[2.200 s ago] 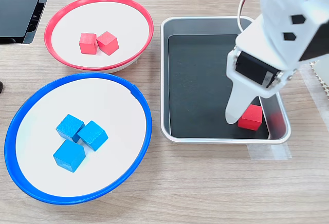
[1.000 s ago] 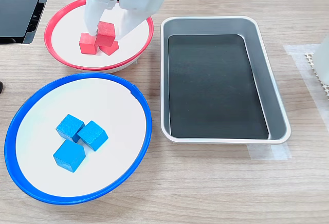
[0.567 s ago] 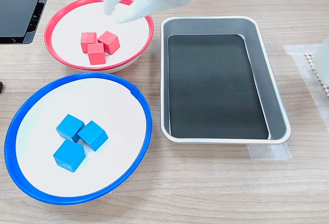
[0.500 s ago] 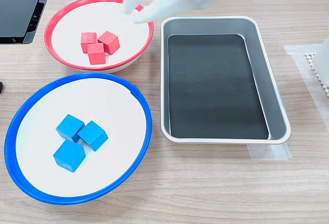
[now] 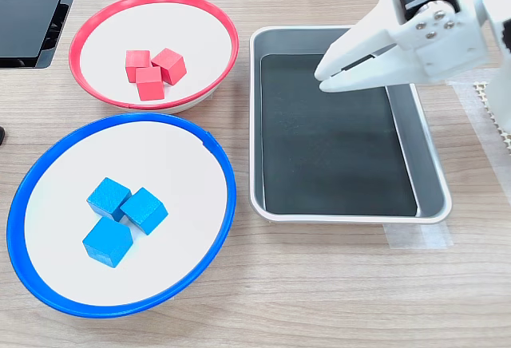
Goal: Move six blocks from tray to matching dishes
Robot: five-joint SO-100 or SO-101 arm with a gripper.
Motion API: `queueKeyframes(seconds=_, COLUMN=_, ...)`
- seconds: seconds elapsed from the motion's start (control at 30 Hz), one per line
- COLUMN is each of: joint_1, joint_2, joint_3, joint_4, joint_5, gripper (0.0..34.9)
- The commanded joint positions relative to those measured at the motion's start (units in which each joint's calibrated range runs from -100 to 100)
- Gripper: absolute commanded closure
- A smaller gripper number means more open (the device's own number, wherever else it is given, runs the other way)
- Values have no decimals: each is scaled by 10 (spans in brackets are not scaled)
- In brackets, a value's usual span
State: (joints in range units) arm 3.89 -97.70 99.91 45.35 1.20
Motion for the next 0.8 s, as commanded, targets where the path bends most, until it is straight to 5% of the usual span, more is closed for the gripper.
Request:
queueKeyframes(seconds=0.0, joint_1=-1, joint_2=-13, joint_3=1, joint_4=21, joint_5=4, gripper=348)
queueKeyframes(seconds=0.13, joint_1=1, joint_2=-13, joint_3=1, joint_4=21, joint_5=5, gripper=323)
queueKeyframes(seconds=0.2, joint_1=0, joint_2=-13, joint_3=1, joint_4=21, joint_5=5, gripper=346)
queueKeyframes(seconds=0.77, joint_1=0, joint_2=-13, joint_3=1, joint_4=21, joint_5=5, gripper=346)
